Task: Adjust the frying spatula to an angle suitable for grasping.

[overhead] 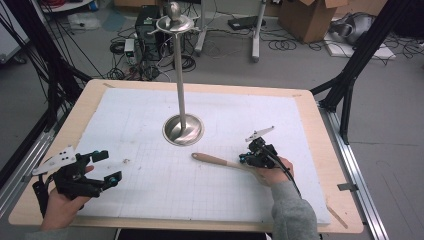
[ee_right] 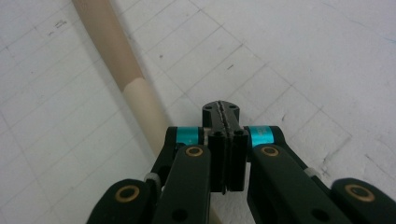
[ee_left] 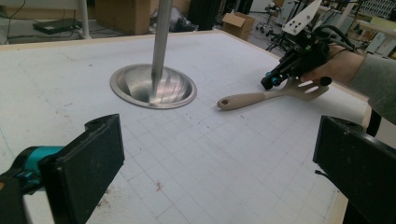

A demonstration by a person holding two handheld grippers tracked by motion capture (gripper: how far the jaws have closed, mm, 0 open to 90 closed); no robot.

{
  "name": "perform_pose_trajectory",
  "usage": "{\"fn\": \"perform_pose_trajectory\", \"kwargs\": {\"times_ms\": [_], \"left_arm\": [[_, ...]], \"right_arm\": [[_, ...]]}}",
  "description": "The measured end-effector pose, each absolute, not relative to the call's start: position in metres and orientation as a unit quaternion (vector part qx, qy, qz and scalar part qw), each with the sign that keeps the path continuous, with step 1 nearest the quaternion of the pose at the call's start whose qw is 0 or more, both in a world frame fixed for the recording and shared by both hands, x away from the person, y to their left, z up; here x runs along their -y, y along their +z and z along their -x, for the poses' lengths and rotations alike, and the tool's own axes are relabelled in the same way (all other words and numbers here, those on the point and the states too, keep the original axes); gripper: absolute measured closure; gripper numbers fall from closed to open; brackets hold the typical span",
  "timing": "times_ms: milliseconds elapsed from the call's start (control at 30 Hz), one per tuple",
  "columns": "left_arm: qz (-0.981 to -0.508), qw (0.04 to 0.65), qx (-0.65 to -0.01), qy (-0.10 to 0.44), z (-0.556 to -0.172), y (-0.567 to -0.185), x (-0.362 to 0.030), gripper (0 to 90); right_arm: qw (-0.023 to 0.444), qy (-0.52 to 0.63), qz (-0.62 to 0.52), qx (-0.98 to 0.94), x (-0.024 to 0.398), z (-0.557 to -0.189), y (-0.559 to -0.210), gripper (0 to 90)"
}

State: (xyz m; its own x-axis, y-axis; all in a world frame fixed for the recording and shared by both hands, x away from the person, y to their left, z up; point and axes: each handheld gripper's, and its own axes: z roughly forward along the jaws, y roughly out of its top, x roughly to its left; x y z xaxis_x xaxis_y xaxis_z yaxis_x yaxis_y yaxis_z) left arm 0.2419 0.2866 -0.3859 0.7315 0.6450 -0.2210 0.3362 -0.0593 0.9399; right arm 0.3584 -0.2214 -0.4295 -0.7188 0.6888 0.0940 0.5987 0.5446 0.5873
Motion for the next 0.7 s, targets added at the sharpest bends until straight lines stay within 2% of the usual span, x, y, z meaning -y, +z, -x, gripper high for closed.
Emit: {"fn": "perform_pose_trajectory", "kwargs": {"times_ms": [700], "left_arm": [[-0.717, 0.592, -0.344, 0.13, -0.243, -0.387, -0.286, 2.4]], "right_arm": [[0.059, 0.318, -0.389, -0.862, 0.228, -0.337, -0.432, 90.0]]}}
